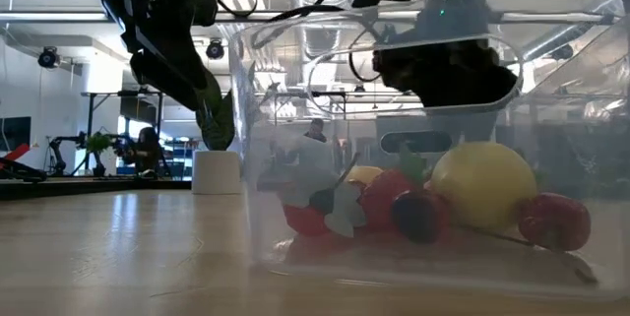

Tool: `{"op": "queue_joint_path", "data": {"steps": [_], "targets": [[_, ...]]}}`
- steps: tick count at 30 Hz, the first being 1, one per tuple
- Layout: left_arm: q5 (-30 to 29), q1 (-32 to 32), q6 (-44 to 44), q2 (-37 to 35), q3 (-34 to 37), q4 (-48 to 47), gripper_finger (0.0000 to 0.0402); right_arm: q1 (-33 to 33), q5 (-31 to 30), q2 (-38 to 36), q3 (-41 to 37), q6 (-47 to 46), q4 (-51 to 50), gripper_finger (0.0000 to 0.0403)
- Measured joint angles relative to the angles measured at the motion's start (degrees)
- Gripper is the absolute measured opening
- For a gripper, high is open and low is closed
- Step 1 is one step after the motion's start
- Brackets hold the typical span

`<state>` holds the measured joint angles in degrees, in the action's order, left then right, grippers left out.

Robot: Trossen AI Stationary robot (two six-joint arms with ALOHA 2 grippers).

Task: Pick and placing Produce into tupperware
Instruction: Put the strawberry into the transparent bin

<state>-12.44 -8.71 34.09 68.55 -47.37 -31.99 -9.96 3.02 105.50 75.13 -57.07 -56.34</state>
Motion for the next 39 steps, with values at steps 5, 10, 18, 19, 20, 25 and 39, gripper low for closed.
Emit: {"op": "queue_joint_path", "data": {"steps": [5, 10, 18, 19, 20, 25, 39], "targets": [[0.00, 0.00, -0.07, 0.00, 0.02, 0.00, 0.0309, 0.32, 0.06, 1.16, 0.07, 0.88, 3.34, 0.0263], [0.00, 0.00, -0.07, 0.00, 0.09, -0.02, 0.0309, 0.68, -0.06, 1.53, -0.67, 2.70, 4.14, 0.0264], [0.00, 0.00, -0.06, 0.00, 0.15, -0.02, 0.0309, 2.31, 1.24, 1.59, -1.76, 7.60, 6.29, 0.0258], [0.00, 0.00, -0.04, 0.00, 0.15, -0.02, 0.0309, 2.67, 2.24, 1.59, -1.95, 9.12, 6.67, 0.0258], [0.00, 0.00, -0.05, 0.00, 0.15, -0.02, 0.0309, 3.07, 3.07, 1.59, -2.22, 10.25, 6.68, 0.0258], [0.02, 0.00, -0.04, 0.00, 0.15, -0.02, 0.0309, 4.88, 5.60, 1.59, -4.18, 11.30, 7.62, 0.0258], [0.00, 0.00, -0.02, 0.00, 0.13, -0.02, 0.0309, 5.05, 5.80, 1.59, -6.37, 15.41, 11.56, 0.0256]]}}
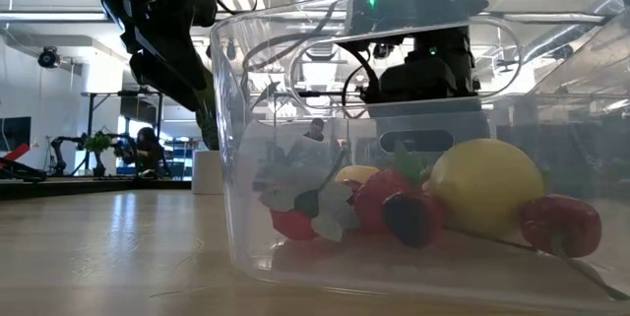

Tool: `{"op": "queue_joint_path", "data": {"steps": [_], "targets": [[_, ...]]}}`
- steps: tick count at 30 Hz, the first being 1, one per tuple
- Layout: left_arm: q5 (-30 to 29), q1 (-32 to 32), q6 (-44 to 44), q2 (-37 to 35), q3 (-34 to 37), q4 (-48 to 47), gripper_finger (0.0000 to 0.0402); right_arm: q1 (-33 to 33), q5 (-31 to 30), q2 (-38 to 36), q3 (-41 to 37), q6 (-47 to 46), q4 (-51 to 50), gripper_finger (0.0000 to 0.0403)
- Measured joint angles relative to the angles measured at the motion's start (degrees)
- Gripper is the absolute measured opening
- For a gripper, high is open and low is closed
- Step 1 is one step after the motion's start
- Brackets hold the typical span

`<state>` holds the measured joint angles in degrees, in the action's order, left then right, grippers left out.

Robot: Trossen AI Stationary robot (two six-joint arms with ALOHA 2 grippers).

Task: Pick and placing Produce into tupperware
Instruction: Put the strawberry into the transparent bin

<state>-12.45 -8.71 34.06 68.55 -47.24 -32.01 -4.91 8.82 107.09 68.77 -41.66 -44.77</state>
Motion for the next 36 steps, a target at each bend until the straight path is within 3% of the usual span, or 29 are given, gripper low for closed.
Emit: {"op": "queue_joint_path", "data": {"steps": [15, 28, 36], "targets": [[0.01, 0.00, 0.02, 0.00, 0.02, 0.07, 0.0309, -0.04, 0.77, -0.02, -2.24, 0.36, 0.64, 0.0185], [0.01, 0.00, 0.06, 0.00, 0.02, 0.35, 0.0309, -0.04, 0.17, -0.04, -1.80, 1.54, 2.36, 0.0191], [0.02, 0.00, 0.04, 0.00, 0.02, 0.31, 0.0309, 0.43, -0.04, -0.04, -2.29, 1.85, 5.13, 0.0158]]}}
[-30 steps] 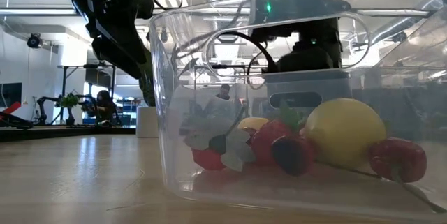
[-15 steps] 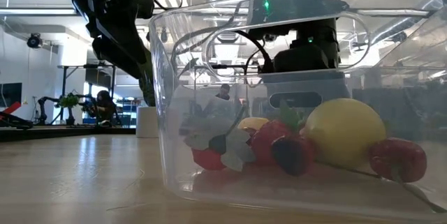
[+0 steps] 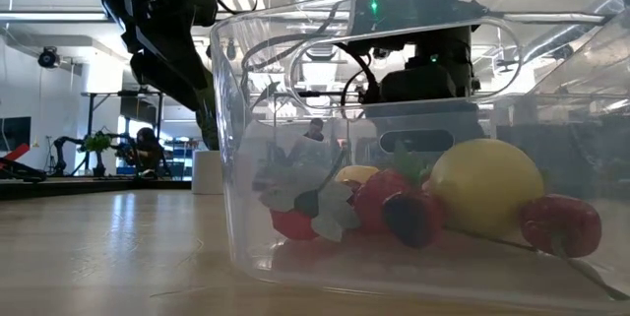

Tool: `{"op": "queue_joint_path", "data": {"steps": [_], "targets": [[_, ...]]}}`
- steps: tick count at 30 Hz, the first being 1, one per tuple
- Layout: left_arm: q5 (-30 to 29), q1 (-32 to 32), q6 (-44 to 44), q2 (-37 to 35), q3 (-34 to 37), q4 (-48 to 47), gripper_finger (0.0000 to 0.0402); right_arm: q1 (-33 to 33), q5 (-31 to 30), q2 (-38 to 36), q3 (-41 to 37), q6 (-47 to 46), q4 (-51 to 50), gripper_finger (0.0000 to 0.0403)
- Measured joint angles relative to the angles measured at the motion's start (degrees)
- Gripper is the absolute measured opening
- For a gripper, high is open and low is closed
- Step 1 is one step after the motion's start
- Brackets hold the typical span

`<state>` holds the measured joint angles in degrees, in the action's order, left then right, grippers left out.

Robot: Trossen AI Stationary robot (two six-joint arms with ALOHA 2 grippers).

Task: Pick and placing Produce into tupperware
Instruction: Put the strawberry into the transparent bin

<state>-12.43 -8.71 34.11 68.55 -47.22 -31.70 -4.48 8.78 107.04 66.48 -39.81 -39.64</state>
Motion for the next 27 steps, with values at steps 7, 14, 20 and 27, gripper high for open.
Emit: {"op": "queue_joint_path", "data": {"steps": [7, 14, 20, 27], "targets": [[-0.01, 0.00, 0.00, 0.00, -0.01, -0.02, 0.0309, 0.97, -0.02, -0.07, -0.22, -0.02, 0.07, 0.0137], [-0.02, 0.00, -0.01, -0.02, 0.19, -0.04, 0.0309, 2.39, 0.59, -0.40, 0.01, -0.09, -0.12, 0.0136], [-0.02, 0.00, 0.00, -0.02, 0.68, -0.13, 0.0309, 3.72, 0.59, -5.14, 3.77, -0.38, -0.34, 0.0138], [-0.03, 0.00, -0.03, -0.02, 0.72, 2.47, 0.0309, 1.07, 6.98, -11.97, 9.27, -1.75, -0.50, 0.0139]]}}
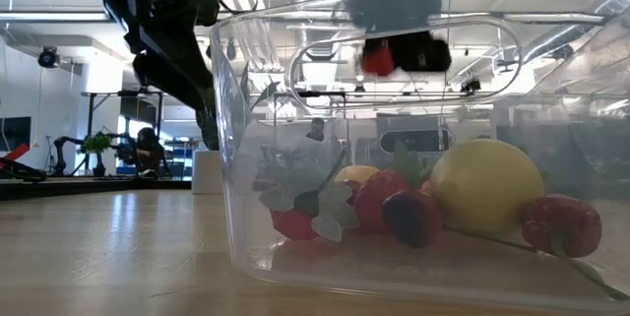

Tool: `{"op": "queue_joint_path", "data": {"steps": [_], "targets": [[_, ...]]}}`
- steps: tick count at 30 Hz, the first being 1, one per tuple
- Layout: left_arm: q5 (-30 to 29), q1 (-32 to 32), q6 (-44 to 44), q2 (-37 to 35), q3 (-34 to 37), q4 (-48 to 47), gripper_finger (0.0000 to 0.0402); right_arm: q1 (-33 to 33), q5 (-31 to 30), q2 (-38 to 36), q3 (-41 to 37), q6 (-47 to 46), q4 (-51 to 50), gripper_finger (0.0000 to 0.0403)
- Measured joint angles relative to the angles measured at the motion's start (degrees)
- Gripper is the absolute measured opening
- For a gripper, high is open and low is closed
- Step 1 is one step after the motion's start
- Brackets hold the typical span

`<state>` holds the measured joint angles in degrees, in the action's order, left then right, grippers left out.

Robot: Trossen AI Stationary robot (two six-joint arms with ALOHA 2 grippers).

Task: Pick and placing Produce into tupperware
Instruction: Put the strawberry into the transparent bin, then put the peach into the transparent bin

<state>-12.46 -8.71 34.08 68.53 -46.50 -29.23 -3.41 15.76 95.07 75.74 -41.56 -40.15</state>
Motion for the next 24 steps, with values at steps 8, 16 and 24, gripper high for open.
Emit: {"op": "queue_joint_path", "data": {"steps": [8, 16, 24], "targets": [[-0.12, 0.01, 0.07, 0.00, 0.02, 1.57, 0.0309, -10.44, 3.97, 2.28, 0.38, -2.34, -0.50, 0.0160], [-0.12, 0.02, 0.14, 0.00, 0.02, 1.79, 0.0309, -13.14, -9.74, 2.34, 2.43, -5.35, -2.48, 0.0238], [0.42, 0.32, 0.10, 0.00, 0.02, 1.78, 0.0309, -1.36, -22.40, -0.37, 3.80, -12.81, -23.67, 0.0271]]}}
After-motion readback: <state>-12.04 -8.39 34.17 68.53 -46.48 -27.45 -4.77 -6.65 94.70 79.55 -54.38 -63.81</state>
